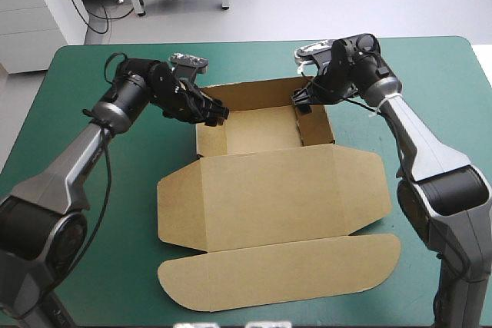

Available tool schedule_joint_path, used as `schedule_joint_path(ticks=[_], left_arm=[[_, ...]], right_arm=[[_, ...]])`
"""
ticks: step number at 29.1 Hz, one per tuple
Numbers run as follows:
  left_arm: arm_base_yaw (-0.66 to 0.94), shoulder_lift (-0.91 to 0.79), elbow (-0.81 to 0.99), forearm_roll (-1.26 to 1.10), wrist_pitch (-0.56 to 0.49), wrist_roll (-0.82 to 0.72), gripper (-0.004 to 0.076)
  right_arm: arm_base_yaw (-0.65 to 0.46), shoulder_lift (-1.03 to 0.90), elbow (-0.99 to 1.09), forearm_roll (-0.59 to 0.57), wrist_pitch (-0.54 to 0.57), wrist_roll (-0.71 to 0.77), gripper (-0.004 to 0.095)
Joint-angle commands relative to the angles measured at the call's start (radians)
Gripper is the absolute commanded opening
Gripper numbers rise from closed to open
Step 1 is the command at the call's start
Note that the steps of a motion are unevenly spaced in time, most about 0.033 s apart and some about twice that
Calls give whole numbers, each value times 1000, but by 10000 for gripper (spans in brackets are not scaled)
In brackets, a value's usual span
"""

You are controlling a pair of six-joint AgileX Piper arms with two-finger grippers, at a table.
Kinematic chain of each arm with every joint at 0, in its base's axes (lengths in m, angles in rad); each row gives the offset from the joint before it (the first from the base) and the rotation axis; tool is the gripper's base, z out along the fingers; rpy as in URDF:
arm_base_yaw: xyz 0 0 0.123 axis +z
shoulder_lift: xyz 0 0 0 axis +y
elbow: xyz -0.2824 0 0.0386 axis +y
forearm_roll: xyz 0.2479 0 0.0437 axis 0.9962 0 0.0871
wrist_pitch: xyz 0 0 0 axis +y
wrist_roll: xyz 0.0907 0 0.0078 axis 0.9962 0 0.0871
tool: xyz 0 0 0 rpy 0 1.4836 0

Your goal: Fold the box

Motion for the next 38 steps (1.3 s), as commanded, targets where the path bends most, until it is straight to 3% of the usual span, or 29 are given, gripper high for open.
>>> schedule_joint_path(ticks=[1,7,9,16,17,27,38], left_arm=[[-3,-158,-23,-11,-39,8,565],[-3,-319,-23,-10,-7,62,519],[-3,-365,-23,-10,18,75,441],[-3,-452,-23,37,226,199,13],[-3,-457,-21,47,241,226,-6],[-3,-573,225,132,226,216,-8],[-3,-729,726,202,6,42,-8]], right_arm=[[-3,-134,-38,-24,-20,-15,879],[-3,-227,-38,-17,-22,-29,875],[-3,-249,-38,-17,-22,-33,875],[-3,-263,-33,-17,-20,-33,875],[-3,-263,-33,-17,-20,-29,875],[-3,-252,11,-9,-22,-6,875],[-3,-122,42,-9,-26,-2,875]])
